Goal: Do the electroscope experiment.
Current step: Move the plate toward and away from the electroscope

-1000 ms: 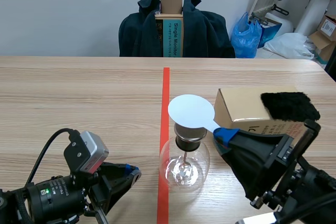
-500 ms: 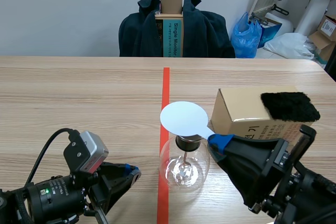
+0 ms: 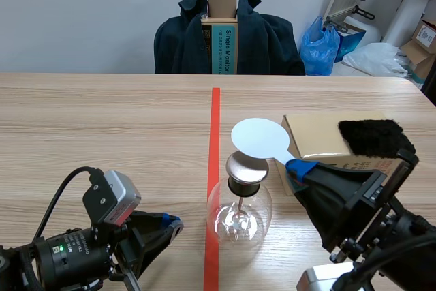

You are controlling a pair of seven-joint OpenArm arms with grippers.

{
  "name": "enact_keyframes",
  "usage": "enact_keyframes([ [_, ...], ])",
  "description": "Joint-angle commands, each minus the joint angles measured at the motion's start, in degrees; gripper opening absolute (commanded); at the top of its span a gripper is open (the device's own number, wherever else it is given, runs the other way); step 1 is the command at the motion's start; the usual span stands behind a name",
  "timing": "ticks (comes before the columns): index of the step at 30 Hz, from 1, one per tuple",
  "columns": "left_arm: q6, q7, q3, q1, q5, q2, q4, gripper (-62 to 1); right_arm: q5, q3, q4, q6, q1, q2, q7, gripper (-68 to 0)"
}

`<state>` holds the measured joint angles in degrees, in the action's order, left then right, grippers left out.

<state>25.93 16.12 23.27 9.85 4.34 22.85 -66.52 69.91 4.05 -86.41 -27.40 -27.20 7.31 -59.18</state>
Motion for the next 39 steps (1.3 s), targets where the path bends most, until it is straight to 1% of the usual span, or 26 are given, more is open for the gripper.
enact_keyframes([
  [1,0.2,0.9,-0.2,0.3,0.5,-0.3,-1.4,-59.2,-0.9,0.4,-1.3,-0.4,0.5,0.6,1.7,-66.7],
  [8,0.2,0.9,-0.2,0.3,0.5,-0.3,-1.4,-59.2,-0.9,0.4,-1.3,-0.4,0.5,0.6,11.7,-66.7],
  [11,0.2,0.9,-0.2,0.3,0.5,-0.3,-1.4,-59.2,-0.9,0.4,-1.3,-0.4,0.5,0.6,15.2,-66.7],
  [14,0.2,0.9,-0.2,0.3,0.5,-0.3,-1.4,-59.2,-0.9,0.4,-1.3,-0.4,0.5,0.6,16.9,-66.7],
  [17,0.2,0.9,-0.2,0.3,0.5,-0.3,-1.4,-59.2,-0.9,0.4,-1.3,-0.4,0.5,0.6,16.6,-66.7],
  [20,0.2,0.9,-0.2,0.3,0.5,-0.3,-1.4,-59.2,-0.9,0.4,-1.3,-0.4,0.5,0.6,13.6,-66.7],
  [32,0.2,0.9,-0.2,0.3,0.5,-0.3,-1.4,-59.2,-0.9,0.4,-1.3,-0.4,0.5,0.6,-2.2,-66.7],
  [36,0.2,0.9,-0.2,0.3,0.5,-0.3,-1.4,-59.2,-0.9,0.4,-1.3,-0.4,0.5,0.6,-6.4,-66.7],
  [39,0.2,0.9,-0.2,0.3,0.5,-0.3,-1.4,-59.2,-0.9,0.4,-1.3,-0.4,0.5,0.6,-8.4,-66.7],
])
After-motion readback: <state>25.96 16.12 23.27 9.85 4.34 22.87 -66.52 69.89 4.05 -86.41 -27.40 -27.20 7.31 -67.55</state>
